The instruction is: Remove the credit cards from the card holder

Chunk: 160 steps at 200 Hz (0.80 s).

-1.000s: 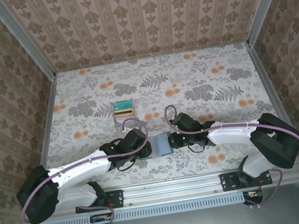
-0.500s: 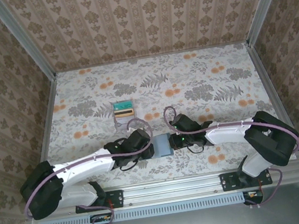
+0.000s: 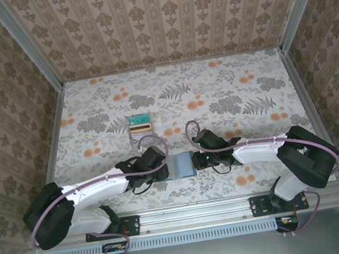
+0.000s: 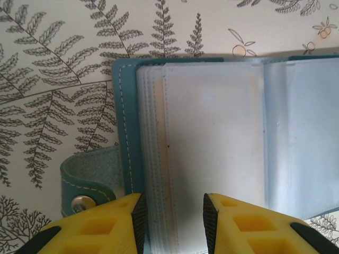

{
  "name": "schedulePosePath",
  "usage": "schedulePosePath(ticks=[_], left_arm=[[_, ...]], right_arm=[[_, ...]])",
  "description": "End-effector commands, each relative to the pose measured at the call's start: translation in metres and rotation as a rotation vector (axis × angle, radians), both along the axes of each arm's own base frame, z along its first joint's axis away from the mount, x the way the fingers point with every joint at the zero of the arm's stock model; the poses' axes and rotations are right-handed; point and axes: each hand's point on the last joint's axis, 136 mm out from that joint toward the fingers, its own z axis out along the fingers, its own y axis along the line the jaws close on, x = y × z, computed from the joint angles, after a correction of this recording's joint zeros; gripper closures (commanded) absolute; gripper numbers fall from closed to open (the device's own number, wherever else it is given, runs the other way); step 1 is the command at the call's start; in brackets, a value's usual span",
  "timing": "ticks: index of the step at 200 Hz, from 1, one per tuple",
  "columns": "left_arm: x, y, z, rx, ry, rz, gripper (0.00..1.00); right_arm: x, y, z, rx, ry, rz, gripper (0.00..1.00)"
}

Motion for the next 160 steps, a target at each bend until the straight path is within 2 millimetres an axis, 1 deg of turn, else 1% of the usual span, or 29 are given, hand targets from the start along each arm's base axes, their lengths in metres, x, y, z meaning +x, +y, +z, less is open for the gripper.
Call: schedulePosePath(ticks=[1,53,113,141,148,160], left_arm=[[0.000,-0.001,0.000,-0.029,0.007,0.011,0.63],[-0.002,-0.007,-0.006,-0.048,0.023,-0.004,0.64],[-0.002,-0.023,-0.001,-0.115,0.020,-0.041,0.63],[-0.002,-0.029,0.003,-0.137,0.009,-0.061,0.55],[-0.002,-0.029,0.004,-0.139,0.008,-0.064,0.50],[-0.002,-0.030,0.006,-0.142,0.005,-0.067,0.34]], right_arm=[[0.001,0.004,0.000,-0.001,0.004,0.003,0.89],[0.000,0.004,0.000,-0.001,0.003,0.003,0.89],[-0.001,0.004,-0.002,-0.002,0.009,0.002,0.89],[-0.002,0.005,-0.003,-0.003,0.010,0.002,0.88],[-0.002,0.005,-0.003,-0.002,0.009,0.003,0.88],[-0.002,0.005,-0.003,-0.003,0.008,0.003,0.88]])
